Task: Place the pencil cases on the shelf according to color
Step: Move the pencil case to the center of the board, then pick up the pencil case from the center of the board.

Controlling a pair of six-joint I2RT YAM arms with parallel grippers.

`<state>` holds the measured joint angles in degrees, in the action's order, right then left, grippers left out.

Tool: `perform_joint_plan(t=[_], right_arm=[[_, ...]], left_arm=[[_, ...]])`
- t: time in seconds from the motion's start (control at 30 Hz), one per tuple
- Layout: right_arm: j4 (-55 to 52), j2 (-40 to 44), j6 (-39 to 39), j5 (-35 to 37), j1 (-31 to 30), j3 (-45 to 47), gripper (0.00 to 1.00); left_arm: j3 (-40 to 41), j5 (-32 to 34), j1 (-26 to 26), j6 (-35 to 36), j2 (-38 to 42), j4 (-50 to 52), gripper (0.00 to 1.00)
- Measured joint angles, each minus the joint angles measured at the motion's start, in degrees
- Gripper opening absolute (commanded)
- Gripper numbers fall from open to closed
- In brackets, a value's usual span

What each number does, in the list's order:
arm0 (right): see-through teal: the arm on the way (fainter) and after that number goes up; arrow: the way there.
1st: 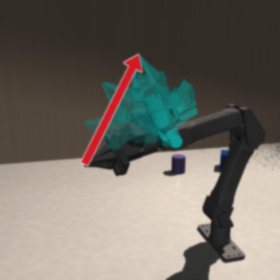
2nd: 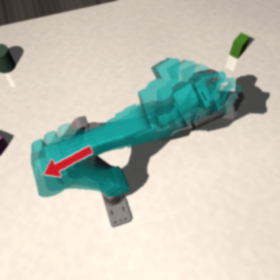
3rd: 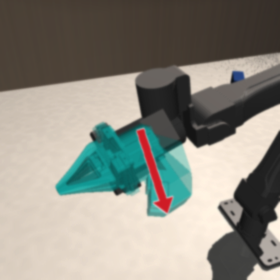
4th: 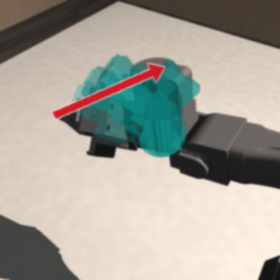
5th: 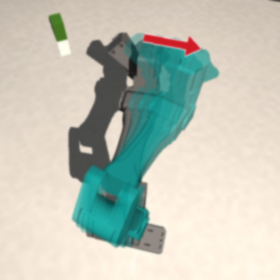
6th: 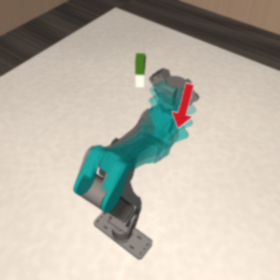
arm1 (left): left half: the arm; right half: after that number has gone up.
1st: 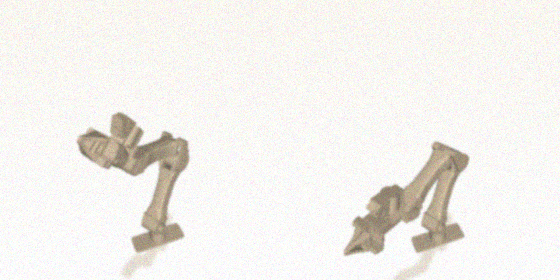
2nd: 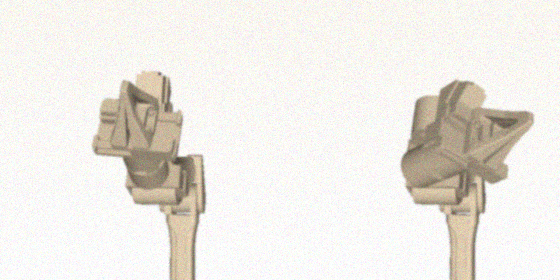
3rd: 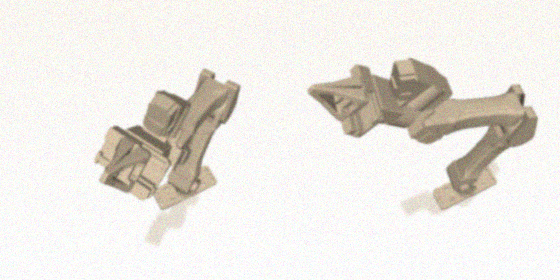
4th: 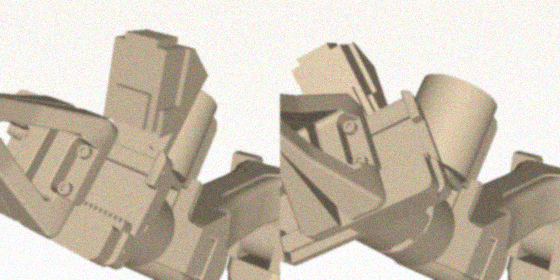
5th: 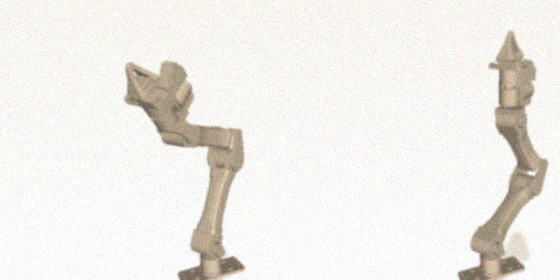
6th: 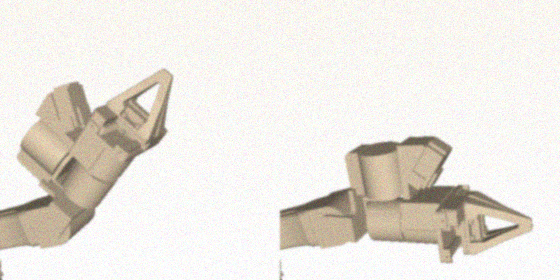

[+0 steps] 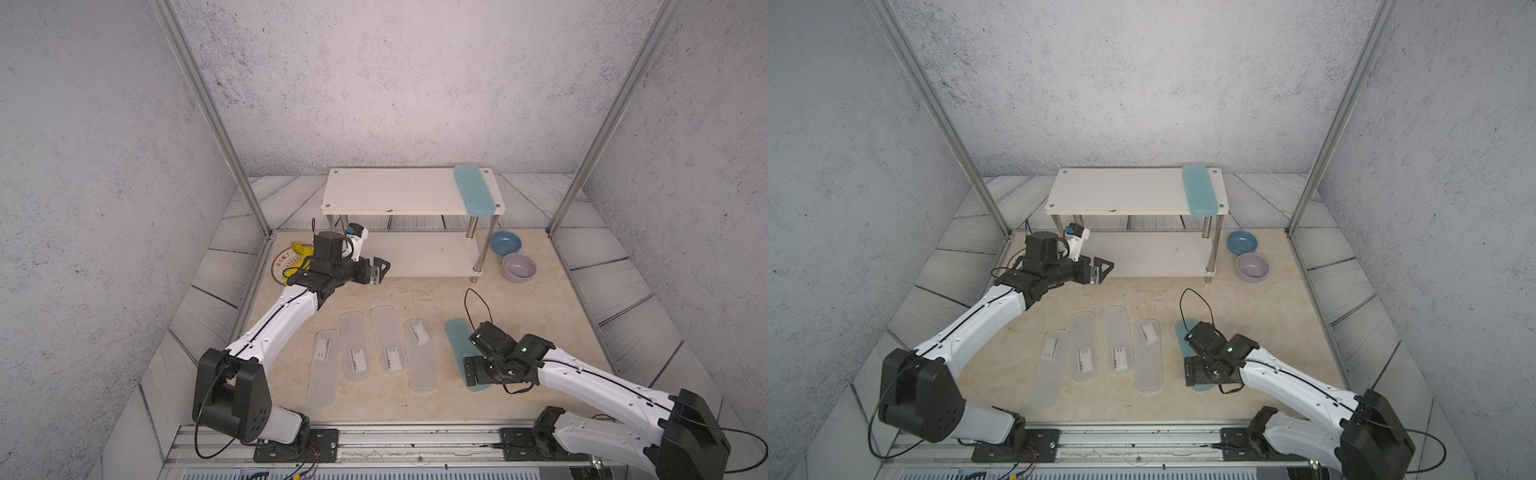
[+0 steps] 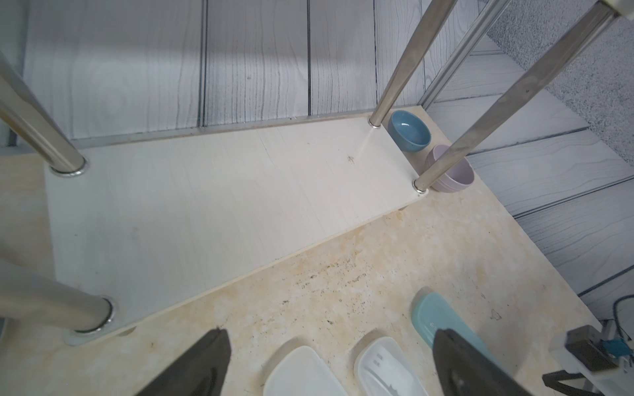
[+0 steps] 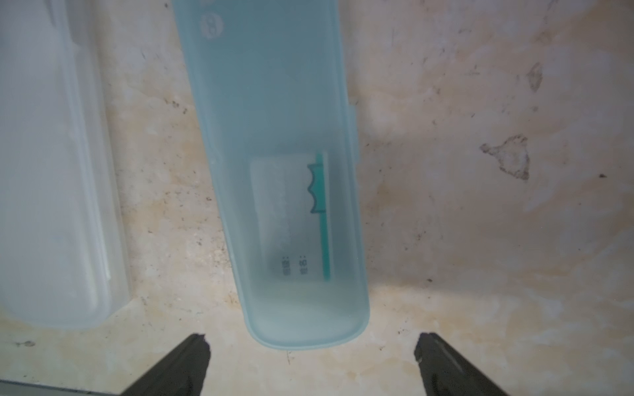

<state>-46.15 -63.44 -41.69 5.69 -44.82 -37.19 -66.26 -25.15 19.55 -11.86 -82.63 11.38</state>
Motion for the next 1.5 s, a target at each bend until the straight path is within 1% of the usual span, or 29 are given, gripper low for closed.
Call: perform_joint_plan(t=[0.1,0.2,0.33,0.5,0.6,0.93,1.07,1.2,1.3,1.37,1.43,1.5], right_arm=[[0.2,-1.4,0.2,0.0,0.0,0.0,1.00],[0.9,-2.4,0.4,0.0,0.0,0.0,1.00],[1.6,-4.1,0.8,0.0,-0.2,0.0,1.00],[2.9,-5.4,1.0,0.0,-0.5,0.2,1.00],[4.1,-7.0,0.8,-0.1,-0.9,0.6,1.00],[6.8,-13.3,-1.9,0.5,-3.6,1.0,0.99],[6.4,-14.5,-3.9,1.1,-4.5,0.0,0.96],[6.6,-14.8,-5.5,1.6,-5.4,-0.1,0.88],[7.1,-14.7,-6.3,2.0,-5.9,0.0,0.74],[7.1,-14.4,-6.7,2.8,-6.2,0.1,0.66],[7.2,-13.7,-7.3,3.6,-6.3,0.7,0.60],[6.3,-12.9,-7.7,4.2,-6.4,0.9,0.58]], left_arm=[[2.5,0.1,0.6,-2.1,2.9,0.9,0.99],[8.2,1.2,0.8,-4.7,9.7,3.1,0.99],[12.9,2.8,0.8,-7.4,17.5,7.0,0.99],[17.5,4.7,0.8,-8.8,23.8,9.3,0.99],[18.3,5.5,0.8,-8.9,24.0,10.4,0.99],[17.7,4.3,0.8,-8.8,19.0,9.0,0.99],[17.6,4.3,0.8,-8.7,19.0,8.9,0.99],[17.6,4.3,0.8,-8.7,19.5,8.9,0.99],[17.6,4.4,0.8,-8.6,20.0,8.9,0.99],[17.6,4.4,0.8,-8.5,20.2,8.9,0.99],[17.6,4.5,0.8,-8.5,20.5,8.9,0.99],[17.6,4.9,0.8,-8.5,20.9,9.0,0.99]])
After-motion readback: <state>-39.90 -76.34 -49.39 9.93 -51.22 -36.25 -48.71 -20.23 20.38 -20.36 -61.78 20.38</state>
